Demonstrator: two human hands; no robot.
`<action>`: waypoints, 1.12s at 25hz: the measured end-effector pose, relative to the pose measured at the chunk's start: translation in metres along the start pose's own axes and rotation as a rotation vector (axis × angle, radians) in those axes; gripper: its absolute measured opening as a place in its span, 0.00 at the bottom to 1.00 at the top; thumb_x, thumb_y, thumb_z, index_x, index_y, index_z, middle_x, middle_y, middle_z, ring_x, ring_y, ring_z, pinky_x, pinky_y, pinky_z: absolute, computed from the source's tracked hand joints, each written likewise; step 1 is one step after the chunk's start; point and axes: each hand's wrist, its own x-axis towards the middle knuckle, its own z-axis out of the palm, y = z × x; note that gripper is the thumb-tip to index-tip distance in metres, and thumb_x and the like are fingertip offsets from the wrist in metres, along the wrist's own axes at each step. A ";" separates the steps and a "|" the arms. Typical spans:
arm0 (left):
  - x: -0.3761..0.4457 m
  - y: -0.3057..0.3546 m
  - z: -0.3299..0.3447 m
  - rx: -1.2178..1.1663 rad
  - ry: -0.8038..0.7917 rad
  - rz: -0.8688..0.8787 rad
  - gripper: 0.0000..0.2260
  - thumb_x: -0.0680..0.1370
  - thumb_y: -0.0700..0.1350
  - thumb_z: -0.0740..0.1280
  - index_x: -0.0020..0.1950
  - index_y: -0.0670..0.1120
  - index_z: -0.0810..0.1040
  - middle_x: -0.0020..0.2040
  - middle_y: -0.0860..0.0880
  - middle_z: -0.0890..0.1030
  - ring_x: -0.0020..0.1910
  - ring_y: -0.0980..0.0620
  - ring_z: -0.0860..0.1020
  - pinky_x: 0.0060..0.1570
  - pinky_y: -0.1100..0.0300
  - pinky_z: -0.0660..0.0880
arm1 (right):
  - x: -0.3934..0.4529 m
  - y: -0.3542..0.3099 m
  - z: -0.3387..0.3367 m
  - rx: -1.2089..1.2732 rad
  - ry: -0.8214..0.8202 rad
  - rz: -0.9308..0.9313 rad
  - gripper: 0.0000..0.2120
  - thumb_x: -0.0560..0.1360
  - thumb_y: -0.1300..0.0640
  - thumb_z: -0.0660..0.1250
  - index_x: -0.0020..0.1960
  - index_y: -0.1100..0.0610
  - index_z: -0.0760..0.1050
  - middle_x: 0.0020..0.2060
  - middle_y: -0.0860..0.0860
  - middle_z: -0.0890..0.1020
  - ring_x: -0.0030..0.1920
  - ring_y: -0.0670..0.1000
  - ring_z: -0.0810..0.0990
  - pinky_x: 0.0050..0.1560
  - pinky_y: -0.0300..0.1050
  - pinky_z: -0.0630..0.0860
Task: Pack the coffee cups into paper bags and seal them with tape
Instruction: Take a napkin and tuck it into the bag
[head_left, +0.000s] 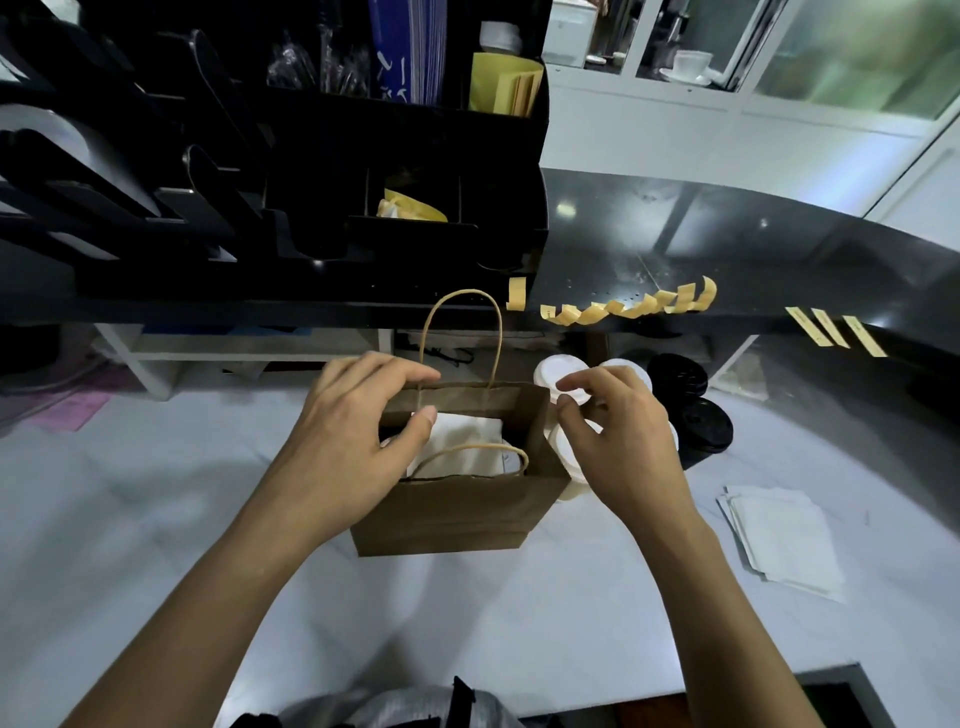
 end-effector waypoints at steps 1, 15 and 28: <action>0.000 0.003 0.001 -0.005 -0.007 0.006 0.13 0.79 0.53 0.64 0.64 0.58 0.75 0.58 0.65 0.71 0.61 0.63 0.63 0.57 0.63 0.62 | 0.000 0.000 -0.002 0.000 0.008 0.005 0.07 0.79 0.54 0.69 0.56 0.49 0.81 0.55 0.44 0.77 0.54 0.49 0.80 0.50 0.49 0.82; 0.007 0.047 0.013 -0.025 -0.015 0.021 0.11 0.80 0.51 0.64 0.63 0.58 0.76 0.57 0.64 0.74 0.62 0.62 0.67 0.55 0.70 0.62 | 0.003 0.025 -0.026 0.063 -0.023 0.027 0.06 0.79 0.55 0.69 0.55 0.51 0.82 0.54 0.46 0.78 0.49 0.43 0.79 0.48 0.41 0.78; 0.002 0.029 0.005 0.037 0.046 -0.182 0.12 0.81 0.50 0.63 0.64 0.55 0.76 0.59 0.59 0.76 0.60 0.60 0.68 0.51 0.66 0.65 | 0.014 0.026 -0.023 0.057 -0.142 -0.059 0.04 0.79 0.55 0.68 0.52 0.49 0.81 0.50 0.43 0.77 0.45 0.40 0.79 0.44 0.32 0.75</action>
